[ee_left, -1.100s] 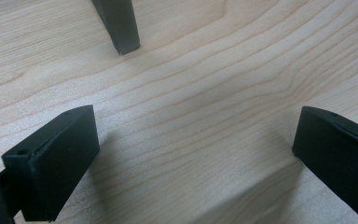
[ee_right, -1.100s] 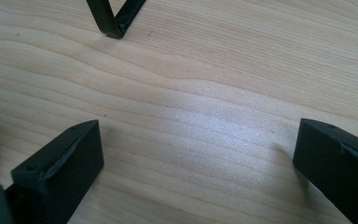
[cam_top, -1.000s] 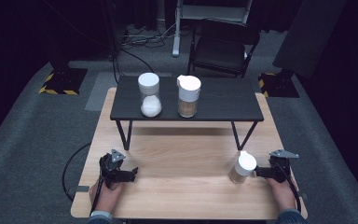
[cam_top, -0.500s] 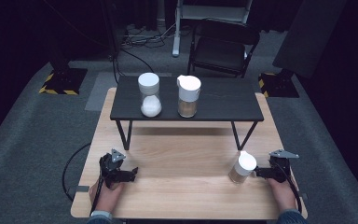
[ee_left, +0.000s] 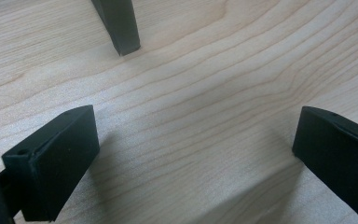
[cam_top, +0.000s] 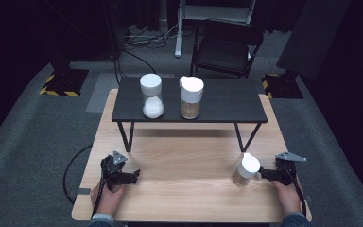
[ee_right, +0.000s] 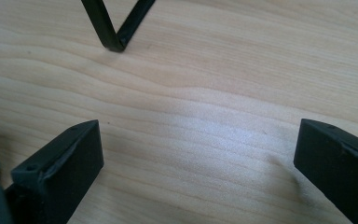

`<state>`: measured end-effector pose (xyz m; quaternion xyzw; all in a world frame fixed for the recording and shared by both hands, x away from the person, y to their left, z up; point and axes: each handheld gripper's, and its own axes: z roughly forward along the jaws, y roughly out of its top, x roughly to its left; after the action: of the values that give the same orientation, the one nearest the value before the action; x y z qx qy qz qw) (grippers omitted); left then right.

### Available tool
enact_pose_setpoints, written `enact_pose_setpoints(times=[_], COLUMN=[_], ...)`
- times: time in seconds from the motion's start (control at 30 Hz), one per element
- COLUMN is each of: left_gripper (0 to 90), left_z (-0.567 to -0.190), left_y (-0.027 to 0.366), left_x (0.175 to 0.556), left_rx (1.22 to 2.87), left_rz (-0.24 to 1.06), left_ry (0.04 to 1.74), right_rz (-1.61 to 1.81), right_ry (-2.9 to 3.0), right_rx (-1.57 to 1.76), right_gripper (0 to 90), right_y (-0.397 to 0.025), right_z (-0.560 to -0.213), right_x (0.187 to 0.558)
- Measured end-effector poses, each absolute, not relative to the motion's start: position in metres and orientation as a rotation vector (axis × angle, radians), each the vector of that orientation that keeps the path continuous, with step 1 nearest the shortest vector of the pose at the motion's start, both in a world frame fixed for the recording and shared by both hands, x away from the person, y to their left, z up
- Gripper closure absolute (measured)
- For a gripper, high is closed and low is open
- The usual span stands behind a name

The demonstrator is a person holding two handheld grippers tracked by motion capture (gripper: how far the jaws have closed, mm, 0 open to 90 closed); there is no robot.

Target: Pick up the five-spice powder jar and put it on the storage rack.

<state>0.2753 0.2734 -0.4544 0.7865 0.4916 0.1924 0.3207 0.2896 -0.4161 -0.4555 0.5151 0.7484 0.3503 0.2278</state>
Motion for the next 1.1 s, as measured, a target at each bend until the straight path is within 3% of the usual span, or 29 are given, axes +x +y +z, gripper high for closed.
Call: enact_pose_setpoints(times=[1.1], left_gripper=[0.1], left_z=[-0.454], left_y=[0.273], left_x=[0.275], left_rx=[2.069], left_rz=[0.507], left_ry=[1.290], right_rz=[1.194], right_ry=[1.845], right_rx=[1.283], right_gripper=[1.1], right_y=[-0.424], right_z=[-0.424], right_x=[0.241])
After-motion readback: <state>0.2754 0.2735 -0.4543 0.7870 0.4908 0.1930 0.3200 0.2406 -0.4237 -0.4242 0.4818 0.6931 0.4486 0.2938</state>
